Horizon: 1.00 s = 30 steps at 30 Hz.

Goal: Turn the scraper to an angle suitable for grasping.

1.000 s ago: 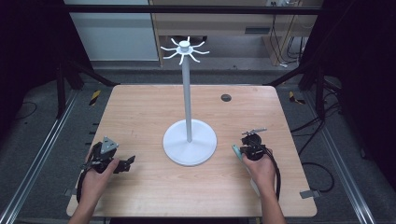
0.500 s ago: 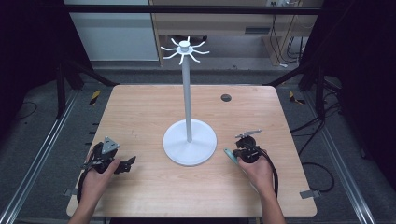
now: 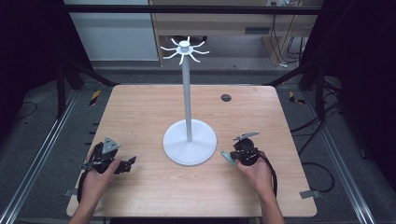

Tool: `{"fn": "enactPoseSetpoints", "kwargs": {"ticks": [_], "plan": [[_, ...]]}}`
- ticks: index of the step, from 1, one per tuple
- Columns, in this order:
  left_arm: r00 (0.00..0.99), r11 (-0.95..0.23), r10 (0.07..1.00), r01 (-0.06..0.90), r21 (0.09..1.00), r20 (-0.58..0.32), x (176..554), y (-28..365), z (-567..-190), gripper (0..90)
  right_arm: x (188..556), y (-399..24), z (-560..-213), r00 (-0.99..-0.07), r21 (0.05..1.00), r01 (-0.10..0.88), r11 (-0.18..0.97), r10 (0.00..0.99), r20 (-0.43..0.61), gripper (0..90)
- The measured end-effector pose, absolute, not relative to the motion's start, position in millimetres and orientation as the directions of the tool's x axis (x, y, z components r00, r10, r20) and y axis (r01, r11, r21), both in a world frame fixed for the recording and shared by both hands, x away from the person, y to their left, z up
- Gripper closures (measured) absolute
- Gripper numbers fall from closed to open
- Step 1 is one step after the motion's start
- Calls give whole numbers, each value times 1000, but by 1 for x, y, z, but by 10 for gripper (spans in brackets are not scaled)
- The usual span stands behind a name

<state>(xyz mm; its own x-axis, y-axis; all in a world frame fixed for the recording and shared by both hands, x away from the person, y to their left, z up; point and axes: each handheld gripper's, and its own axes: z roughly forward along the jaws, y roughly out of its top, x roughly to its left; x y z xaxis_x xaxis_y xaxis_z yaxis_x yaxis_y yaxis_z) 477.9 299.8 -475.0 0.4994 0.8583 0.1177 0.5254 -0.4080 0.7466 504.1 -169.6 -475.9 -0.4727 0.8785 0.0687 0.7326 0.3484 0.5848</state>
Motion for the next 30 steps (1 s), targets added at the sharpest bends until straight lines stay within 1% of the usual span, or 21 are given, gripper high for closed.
{"fn": "enactPoseSetpoints", "kwargs": {"ticks": [9, 14, 15, 16, 18, 20, 21, 30], "plan": [[497, -405, 860, 523, 750, 118, 478, 301, -475, 36, 498, -166, -468, -499, 602, 705, 375, 865, 45, 899], [497, -411, 859, 522, 747, 124, 478, 301, -474, 36, 497, -162, -466, -508, 601, 700, 387, 860, 38, 826], [497, -410, 859, 522, 748, 124, 478, 301, -475, 36, 497, -161, -466, -508, 597, 700, 392, 861, 31, 791], [497, -411, 859, 522, 747, 125, 478, 301, -474, 36, 497, -161, -466, -508, 597, 700, 392, 861, 31, 791], [497, -411, 859, 522, 747, 126, 478, 301, -474, 36, 498, -161, -467, -507, 591, 703, 394, 861, 28, 740], [496, -412, 859, 522, 747, 126, 478, 301, -475, 36, 498, -161, -467, -508, 592, 703, 395, 861, 29, 724], [496, -412, 859, 522, 746, 127, 478, 301, -475, 36, 498, -160, -467, -509, 592, 703, 393, 860, 32, 683], [498, -413, 858, 522, 747, 126, 478, 300, -475, 36, 499, -157, -466, -533, 590, 696, 410, 845, 41, 589]]}}
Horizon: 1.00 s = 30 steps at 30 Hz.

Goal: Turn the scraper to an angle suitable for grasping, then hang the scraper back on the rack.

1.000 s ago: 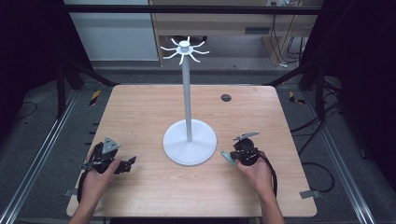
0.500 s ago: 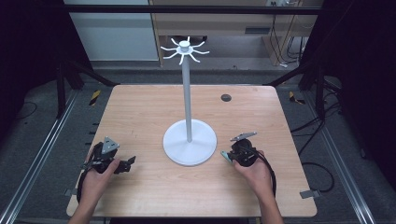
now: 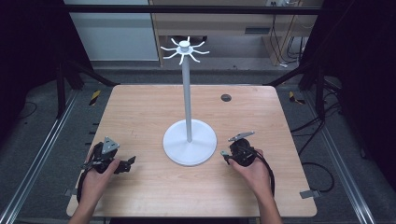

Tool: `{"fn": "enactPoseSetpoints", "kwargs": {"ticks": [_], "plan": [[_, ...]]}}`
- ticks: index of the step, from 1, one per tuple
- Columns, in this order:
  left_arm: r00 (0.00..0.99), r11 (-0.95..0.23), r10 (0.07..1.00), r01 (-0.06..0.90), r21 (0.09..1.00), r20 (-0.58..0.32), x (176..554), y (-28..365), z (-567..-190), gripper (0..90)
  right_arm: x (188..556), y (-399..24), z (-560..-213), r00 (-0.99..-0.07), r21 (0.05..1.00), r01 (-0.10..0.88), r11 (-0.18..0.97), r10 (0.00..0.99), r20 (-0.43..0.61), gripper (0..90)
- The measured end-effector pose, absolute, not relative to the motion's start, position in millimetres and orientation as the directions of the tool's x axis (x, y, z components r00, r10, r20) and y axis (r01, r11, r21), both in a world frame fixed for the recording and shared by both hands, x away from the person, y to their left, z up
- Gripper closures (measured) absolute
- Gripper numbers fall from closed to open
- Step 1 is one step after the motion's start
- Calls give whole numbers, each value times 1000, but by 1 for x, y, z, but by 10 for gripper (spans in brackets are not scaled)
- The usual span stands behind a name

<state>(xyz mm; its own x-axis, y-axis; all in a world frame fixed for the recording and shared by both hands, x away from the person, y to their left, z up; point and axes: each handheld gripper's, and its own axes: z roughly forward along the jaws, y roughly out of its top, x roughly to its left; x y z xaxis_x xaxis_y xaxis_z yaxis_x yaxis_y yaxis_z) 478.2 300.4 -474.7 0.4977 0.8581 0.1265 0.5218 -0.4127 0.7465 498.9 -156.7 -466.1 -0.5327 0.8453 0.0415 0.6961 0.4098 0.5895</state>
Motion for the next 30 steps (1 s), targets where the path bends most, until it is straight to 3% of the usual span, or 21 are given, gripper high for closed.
{"fn": "enactPoseSetpoints", "kwargs": {"ticks": [30], "plan": [[503, -433, 852, 519, 737, 146, 478, 298, -475, 36, 511, -150, -461, -541, 514, 726, 457, 841, 15, 621]]}}
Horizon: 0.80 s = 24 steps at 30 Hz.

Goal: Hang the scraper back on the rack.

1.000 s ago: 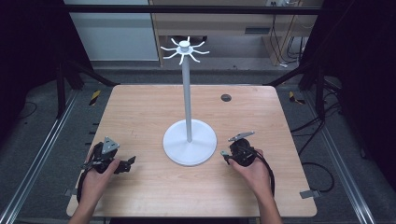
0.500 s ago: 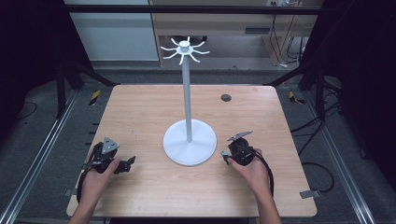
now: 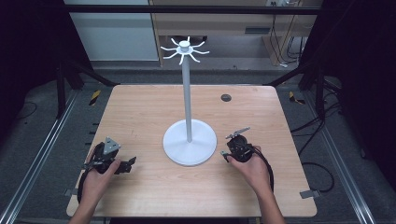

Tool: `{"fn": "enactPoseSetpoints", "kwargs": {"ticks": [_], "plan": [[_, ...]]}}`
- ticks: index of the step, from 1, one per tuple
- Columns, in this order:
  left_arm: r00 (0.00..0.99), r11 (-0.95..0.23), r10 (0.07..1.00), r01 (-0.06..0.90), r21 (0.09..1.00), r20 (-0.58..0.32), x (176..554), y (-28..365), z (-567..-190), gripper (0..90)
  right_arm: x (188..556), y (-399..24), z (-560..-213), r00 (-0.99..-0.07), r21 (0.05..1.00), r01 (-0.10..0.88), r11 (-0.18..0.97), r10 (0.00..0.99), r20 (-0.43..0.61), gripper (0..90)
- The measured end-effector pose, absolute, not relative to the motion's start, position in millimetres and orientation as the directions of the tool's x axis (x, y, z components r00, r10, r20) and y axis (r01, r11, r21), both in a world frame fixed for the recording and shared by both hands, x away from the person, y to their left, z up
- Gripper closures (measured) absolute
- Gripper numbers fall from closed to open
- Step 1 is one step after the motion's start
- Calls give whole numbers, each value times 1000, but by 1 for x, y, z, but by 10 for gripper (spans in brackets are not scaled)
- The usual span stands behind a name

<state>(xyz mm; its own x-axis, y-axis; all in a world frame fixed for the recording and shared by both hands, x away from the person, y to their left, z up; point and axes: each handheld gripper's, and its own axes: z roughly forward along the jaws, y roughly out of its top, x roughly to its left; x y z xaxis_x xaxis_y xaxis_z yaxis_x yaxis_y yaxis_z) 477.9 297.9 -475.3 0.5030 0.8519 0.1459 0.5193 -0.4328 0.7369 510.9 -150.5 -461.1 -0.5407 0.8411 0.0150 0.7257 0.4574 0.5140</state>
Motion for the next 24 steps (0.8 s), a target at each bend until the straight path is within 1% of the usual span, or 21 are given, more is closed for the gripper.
{"fn": "enactPoseSetpoints", "kwargs": {"ticks": [6, 12, 17, 24], "plan": [[503, -433, 852, 519, 737, 146, 478, 298, -475, 36, 516, -150, -461, -549, 482, 735, 476, 836, 12, 625], [509, -439, 848, 519, 733, 148, 478, 297, -475, 36, 522, -145, -462, -567, 431, 740, 516, 824, -12, 629], [510, -442, 847, 518, 733, 150, 478, 297, -475, 38, 524, -143, -462, -567, 412, 748, 520, 823, -10, 632], [508, -442, 848, 517, 733, 152, 478, 296, -476, 37, 529, -140, -463, -590, 375, 748, 548, 807, -4, 640]]}}
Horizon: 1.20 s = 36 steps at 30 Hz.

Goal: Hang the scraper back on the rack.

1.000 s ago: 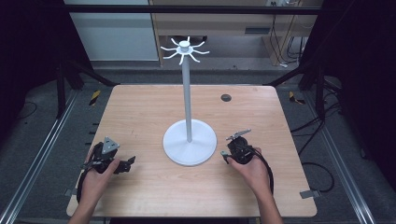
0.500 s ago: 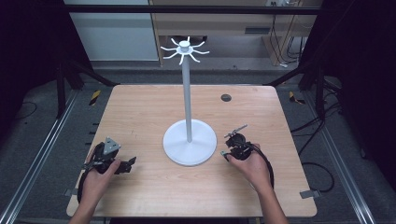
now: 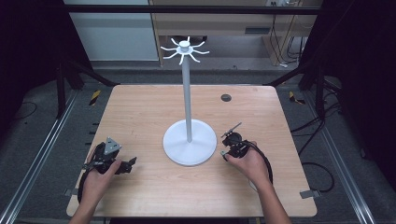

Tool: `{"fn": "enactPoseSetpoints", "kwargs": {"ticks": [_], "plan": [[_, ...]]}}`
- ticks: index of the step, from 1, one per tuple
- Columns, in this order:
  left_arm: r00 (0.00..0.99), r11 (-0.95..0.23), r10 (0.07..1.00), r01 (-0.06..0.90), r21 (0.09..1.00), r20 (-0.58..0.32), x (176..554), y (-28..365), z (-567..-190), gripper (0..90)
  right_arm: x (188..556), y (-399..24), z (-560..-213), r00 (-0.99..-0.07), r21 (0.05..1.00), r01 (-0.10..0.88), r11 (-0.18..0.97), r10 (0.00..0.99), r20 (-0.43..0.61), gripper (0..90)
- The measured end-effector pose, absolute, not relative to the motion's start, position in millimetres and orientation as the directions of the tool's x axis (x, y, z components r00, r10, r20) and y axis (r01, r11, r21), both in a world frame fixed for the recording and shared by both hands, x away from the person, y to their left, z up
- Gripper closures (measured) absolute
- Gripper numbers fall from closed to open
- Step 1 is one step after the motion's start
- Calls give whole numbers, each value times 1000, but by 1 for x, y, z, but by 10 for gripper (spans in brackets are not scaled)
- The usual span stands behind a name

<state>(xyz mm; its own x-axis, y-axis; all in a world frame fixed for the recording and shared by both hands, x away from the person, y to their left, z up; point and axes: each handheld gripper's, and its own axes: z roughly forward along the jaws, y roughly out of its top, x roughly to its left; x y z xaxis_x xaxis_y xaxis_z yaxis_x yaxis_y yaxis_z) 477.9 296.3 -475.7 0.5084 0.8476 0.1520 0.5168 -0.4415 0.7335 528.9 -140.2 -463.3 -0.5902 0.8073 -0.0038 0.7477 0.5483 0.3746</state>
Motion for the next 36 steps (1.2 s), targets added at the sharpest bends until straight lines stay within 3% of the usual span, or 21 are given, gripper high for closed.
{"fn": "enactPoseSetpoints", "kwargs": {"ticks": [22, 36], "plan": [[509, -445, 847, 517, 731, 154, 478, 296, -476, 37, 536, -137, -469, -610, 328, 748, 577, 792, -3, 742], [512, -452, 844, 518, 726, 159, 478, 296, -476, 37, 523, -164, -436, -557, 541, 709, 453, 830, 35, 746]]}}
